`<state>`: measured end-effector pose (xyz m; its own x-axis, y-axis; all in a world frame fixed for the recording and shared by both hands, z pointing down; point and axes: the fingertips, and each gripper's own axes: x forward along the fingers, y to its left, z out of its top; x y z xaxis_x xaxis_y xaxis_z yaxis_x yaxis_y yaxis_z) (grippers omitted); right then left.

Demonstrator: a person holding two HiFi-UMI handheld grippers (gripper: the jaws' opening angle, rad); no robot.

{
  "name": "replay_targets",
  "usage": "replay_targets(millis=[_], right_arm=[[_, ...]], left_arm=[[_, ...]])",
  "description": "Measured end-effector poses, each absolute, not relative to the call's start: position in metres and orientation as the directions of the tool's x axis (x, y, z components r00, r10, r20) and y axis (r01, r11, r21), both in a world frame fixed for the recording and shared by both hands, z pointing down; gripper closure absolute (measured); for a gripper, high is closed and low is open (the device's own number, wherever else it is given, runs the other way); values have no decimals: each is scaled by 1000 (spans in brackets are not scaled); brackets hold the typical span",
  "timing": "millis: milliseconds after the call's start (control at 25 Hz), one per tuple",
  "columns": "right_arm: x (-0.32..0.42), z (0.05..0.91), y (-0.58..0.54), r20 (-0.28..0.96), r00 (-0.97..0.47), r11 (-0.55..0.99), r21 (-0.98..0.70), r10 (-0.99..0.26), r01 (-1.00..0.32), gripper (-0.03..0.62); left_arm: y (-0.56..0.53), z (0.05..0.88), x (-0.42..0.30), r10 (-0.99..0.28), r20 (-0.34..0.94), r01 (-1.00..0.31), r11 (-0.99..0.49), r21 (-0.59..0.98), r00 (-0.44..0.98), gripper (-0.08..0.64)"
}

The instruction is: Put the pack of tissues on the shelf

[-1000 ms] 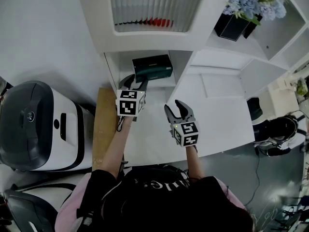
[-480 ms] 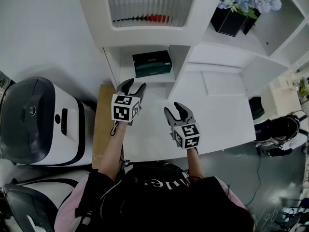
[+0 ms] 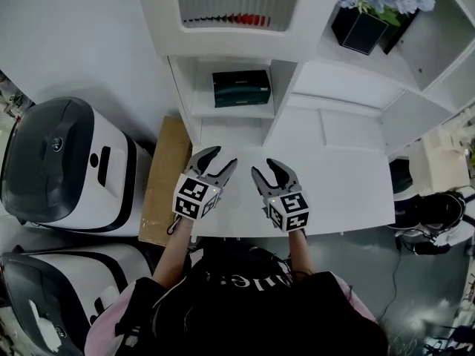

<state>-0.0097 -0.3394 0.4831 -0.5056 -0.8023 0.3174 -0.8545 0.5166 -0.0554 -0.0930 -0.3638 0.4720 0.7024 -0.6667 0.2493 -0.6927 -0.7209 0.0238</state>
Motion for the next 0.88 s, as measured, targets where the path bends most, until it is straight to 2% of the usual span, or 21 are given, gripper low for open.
replay_targets(millis=[240, 560, 880], right_arm=[[-6, 480, -311, 310, -566, 577, -67, -763, -814, 377], [15, 479, -263, 300, -637, 647, -78, -710, -758, 379], [33, 484, -215, 297, -708, 717, -98, -641, -690, 431]], left_arm=[[-304, 471, -77, -649, 217, -676, -732, 81, 729, 333], [-240, 471, -60, -698, 240, -728, -682, 63, 675, 334], [-183, 485, -39, -747, 277, -789, -610, 75, 604, 334]])
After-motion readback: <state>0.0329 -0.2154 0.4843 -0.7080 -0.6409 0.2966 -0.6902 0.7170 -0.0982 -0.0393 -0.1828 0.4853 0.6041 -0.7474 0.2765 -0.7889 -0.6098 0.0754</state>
